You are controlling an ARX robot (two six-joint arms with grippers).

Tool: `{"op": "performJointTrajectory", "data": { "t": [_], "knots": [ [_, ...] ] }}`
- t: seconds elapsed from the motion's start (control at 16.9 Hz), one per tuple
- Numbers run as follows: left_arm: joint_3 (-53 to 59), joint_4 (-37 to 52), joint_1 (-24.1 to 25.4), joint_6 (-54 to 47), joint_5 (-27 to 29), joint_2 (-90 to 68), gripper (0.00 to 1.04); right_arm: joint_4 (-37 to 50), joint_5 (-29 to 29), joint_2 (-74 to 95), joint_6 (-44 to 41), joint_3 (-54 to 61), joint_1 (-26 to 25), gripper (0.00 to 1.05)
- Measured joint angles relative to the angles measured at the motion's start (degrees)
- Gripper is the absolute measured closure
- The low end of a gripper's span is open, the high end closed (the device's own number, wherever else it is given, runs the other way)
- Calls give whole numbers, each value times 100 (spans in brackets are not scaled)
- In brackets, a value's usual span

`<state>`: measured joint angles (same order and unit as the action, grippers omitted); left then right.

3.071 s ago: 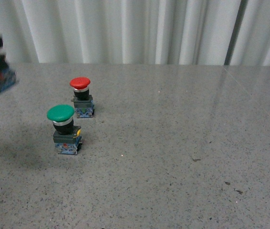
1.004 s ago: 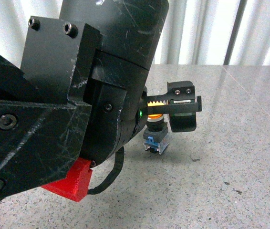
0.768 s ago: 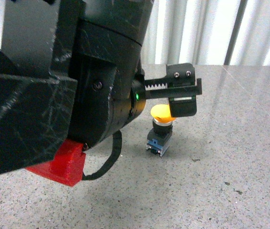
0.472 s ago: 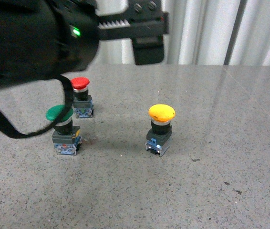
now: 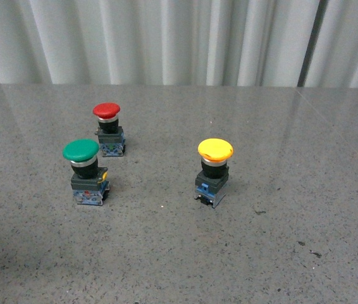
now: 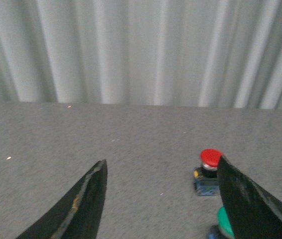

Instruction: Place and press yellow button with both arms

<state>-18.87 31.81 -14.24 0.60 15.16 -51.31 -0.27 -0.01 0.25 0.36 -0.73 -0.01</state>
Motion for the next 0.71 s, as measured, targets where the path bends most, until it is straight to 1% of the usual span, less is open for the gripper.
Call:
{"op": "performJointTrajectory", "data": {
  "t": [0.24, 0.35, 0.41, 0.53, 0.59, 0.65, 0.71],
  "knots": [
    [590, 22, 350, 0, -439, 592, 74, 2, -2, 0, 0, 0, 0, 6],
    [905, -59, 581, 0, -656, 999, 97, 2, 0, 0, 0, 0, 0, 6],
    [1032, -129, 686, -2, -754, 1204, 103, 2, 0, 0, 0, 0, 0, 6],
    [1237, -293, 841, 0, -898, 1537, 103, 2, -2, 0, 0, 0, 0, 6],
    [1314, -389, 979, -2, -1071, 1711, 103, 2, -2, 0, 0, 0, 0, 6],
    [1390, -492, 1316, -4, -1449, 1904, 103, 4, -2, 0, -2, 0, 0, 6],
    [1460, -599, 1467, 0, -1419, 2079, 103, 2, 0, 0, 0, 0, 0, 6]
  ]
}}
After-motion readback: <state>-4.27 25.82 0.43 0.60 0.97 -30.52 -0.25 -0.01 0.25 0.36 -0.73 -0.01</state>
